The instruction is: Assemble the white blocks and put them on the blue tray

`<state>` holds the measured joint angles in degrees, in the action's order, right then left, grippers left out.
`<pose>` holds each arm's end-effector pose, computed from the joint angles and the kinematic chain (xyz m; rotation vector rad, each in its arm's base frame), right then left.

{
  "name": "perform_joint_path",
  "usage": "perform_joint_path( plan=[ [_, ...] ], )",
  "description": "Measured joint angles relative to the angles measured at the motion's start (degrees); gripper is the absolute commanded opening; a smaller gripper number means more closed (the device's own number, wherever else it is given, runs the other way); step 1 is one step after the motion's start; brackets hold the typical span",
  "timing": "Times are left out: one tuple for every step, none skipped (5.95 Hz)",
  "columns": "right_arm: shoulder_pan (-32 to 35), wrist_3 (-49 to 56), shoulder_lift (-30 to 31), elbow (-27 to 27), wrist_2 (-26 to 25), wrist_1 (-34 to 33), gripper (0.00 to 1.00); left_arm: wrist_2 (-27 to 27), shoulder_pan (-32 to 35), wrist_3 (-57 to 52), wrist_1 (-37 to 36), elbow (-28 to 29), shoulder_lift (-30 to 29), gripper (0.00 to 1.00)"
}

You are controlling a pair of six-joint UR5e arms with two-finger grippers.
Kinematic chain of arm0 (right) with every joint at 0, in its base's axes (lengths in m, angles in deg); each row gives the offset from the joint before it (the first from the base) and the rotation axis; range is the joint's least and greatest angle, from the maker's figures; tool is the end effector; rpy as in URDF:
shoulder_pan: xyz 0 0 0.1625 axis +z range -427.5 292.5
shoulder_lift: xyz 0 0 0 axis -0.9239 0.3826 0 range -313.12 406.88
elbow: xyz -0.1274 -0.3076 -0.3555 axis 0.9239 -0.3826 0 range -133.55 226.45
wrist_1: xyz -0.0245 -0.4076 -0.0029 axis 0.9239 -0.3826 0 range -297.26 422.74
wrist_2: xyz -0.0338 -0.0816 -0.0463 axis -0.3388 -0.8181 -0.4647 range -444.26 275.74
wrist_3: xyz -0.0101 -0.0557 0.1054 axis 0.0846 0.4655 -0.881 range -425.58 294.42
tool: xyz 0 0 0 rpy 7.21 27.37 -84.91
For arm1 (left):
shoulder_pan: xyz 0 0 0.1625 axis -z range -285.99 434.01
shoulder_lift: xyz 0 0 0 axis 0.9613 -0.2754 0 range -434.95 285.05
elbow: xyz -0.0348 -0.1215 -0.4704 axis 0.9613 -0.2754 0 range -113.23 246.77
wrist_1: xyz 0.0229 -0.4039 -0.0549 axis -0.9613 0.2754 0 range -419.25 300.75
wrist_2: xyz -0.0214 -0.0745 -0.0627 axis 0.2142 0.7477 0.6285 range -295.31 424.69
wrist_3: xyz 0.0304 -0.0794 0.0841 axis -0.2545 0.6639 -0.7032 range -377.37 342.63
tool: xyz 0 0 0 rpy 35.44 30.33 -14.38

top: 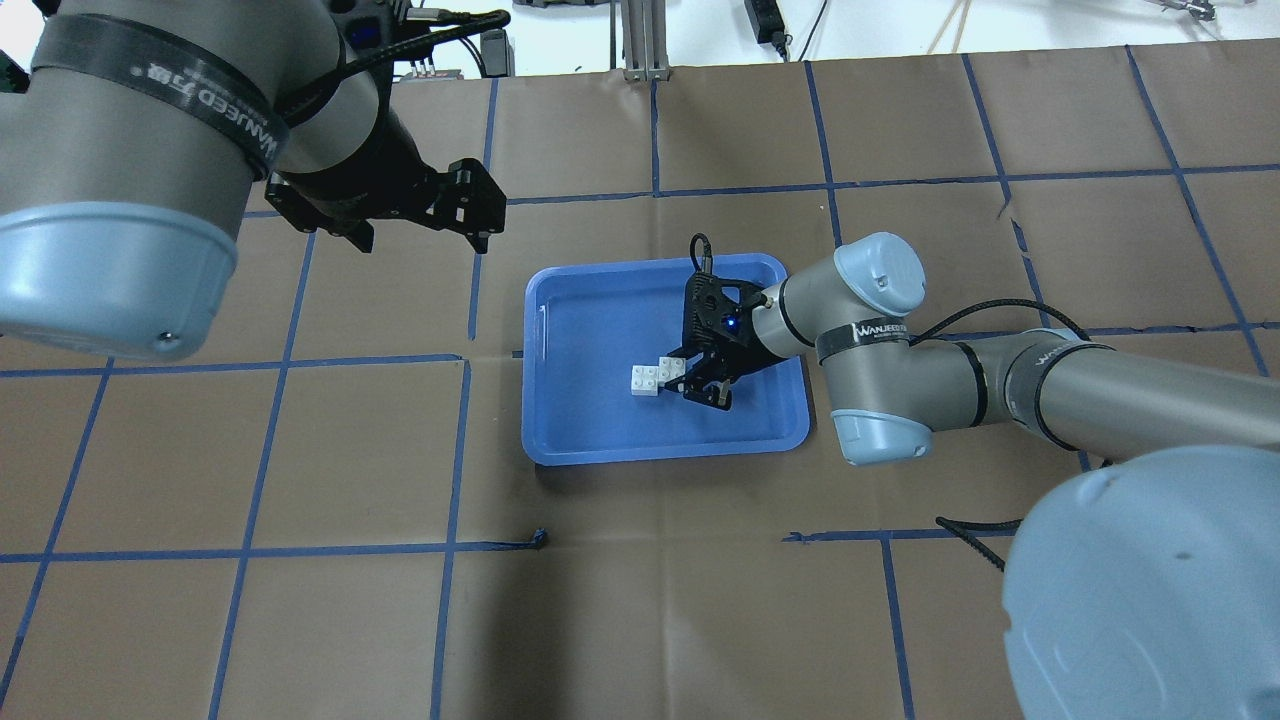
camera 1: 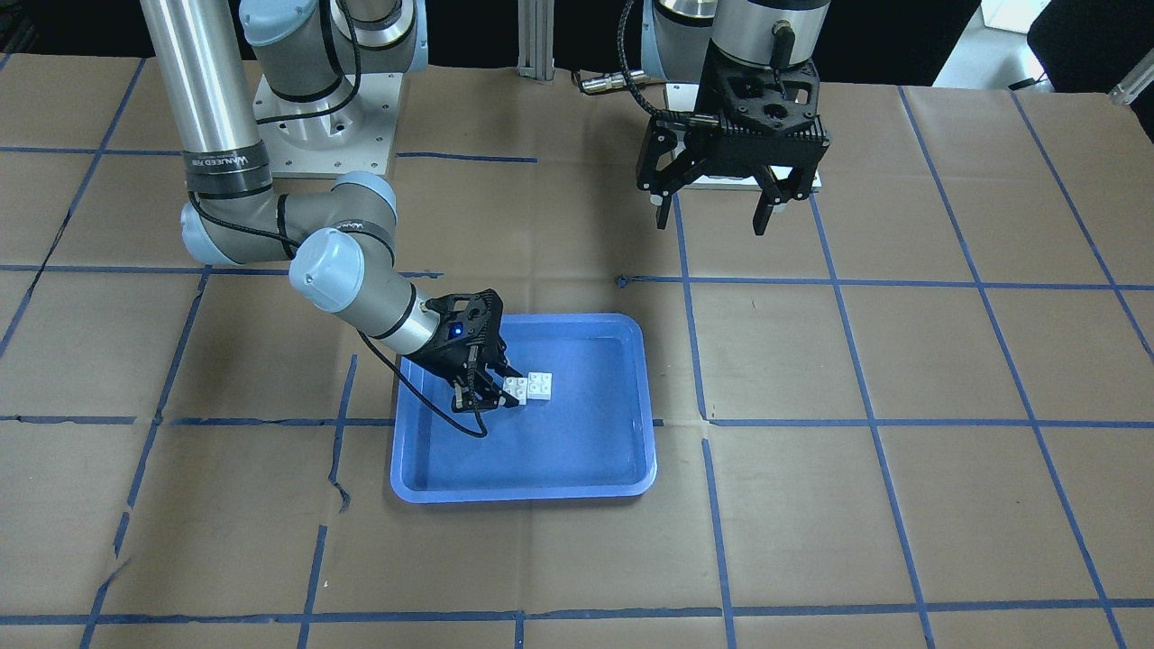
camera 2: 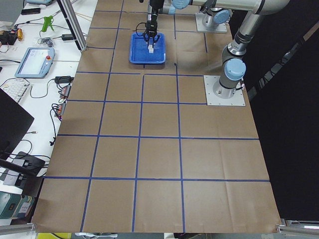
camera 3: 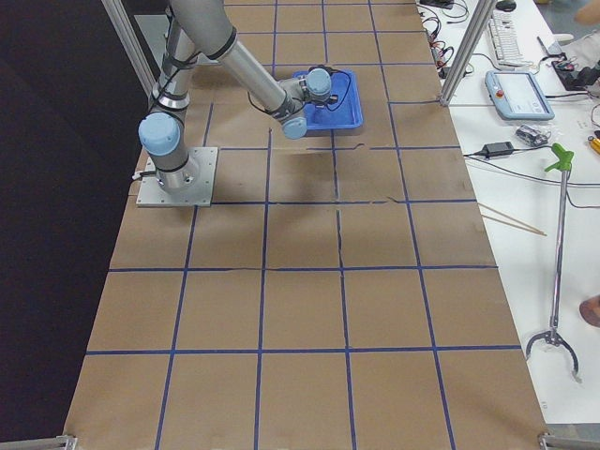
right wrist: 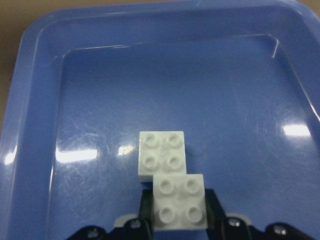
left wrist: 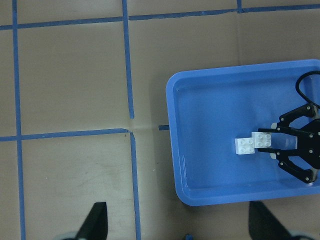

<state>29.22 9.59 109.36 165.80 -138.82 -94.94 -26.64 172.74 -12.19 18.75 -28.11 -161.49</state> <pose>0.2659 -0.5247 0.1942 -1.7979 1.9495 -0.6838 -0.2011 -0.4510 0.5400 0.0934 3.1260 -0.2919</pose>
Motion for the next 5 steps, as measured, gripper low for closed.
perform_joint_path(
  plan=[
    [0.15, -0.04, -0.04, 0.00, 0.04, 0.00, 0.30, -0.07, -0.01, -0.03, 0.55, 0.03, 0.20, 0.99],
    [0.19, -0.09, -0.07, 0.00, 0.05, 0.00, 0.30, -0.14, -0.06, -0.10, 1.63, 0.28, 0.40, 0.99],
    [0.21, -0.10, -0.07, 0.00, 0.06, 0.00, 0.33, -0.16, -0.62, -0.26, 4.12, 1.45, 0.36, 0.99],
    [0.21, -0.11, -0.05, 0.00, 0.06, 0.00, 0.42, 0.00, -1.97, -0.58, 7.23, 3.21, 0.17, 0.99],
    [0.21, -0.11, -0.04, 0.00, 0.09, 0.02, 0.44, 0.49, -3.28, -0.87, 9.16, 4.36, -0.05, 0.99]
  ],
)
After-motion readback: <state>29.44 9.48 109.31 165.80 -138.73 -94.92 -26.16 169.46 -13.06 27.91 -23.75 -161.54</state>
